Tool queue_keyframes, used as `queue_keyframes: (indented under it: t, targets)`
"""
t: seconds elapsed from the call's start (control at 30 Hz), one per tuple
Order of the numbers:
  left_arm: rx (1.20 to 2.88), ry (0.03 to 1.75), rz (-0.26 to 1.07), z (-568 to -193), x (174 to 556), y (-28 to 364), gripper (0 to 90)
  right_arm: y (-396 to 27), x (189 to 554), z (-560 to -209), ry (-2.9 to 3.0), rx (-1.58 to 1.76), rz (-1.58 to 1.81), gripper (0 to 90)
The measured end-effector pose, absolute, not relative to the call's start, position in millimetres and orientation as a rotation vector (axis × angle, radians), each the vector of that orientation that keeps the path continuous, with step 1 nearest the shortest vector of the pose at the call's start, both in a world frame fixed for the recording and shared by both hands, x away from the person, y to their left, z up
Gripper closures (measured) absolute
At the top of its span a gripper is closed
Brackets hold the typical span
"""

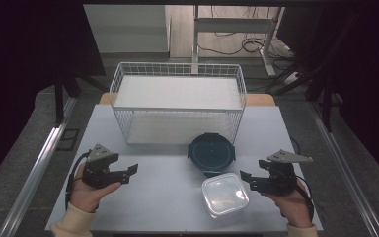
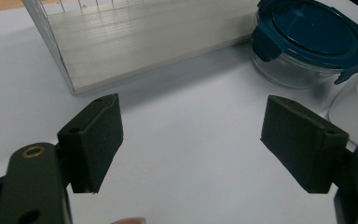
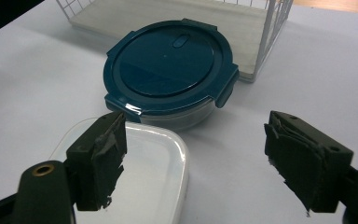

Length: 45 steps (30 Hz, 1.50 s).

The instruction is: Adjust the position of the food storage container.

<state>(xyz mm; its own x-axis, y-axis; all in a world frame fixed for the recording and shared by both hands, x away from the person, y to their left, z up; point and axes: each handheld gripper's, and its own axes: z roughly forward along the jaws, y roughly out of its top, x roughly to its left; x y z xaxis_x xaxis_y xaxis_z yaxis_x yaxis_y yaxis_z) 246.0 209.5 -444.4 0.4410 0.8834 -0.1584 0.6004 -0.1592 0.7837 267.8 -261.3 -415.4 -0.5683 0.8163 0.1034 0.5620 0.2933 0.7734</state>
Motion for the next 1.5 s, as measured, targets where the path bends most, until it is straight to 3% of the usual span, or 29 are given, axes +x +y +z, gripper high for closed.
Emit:
queue_keyframes:
  t: [0.17,1.27,1.5]
  targets:
    - [1.867,1.292,0.359,-451,249,211,19.5,-264,269,-416,2.259,1.270,1.147,23.2]
    - [1.877,1.298,0.329,-458,251,212,18.8,-263,280,-432,2.293,1.348,1.072,30.8]
    - [1.884,1.292,0.308,-458,251,209,18.9,-274,288,-407,2.267,1.354,1.059,32.3]
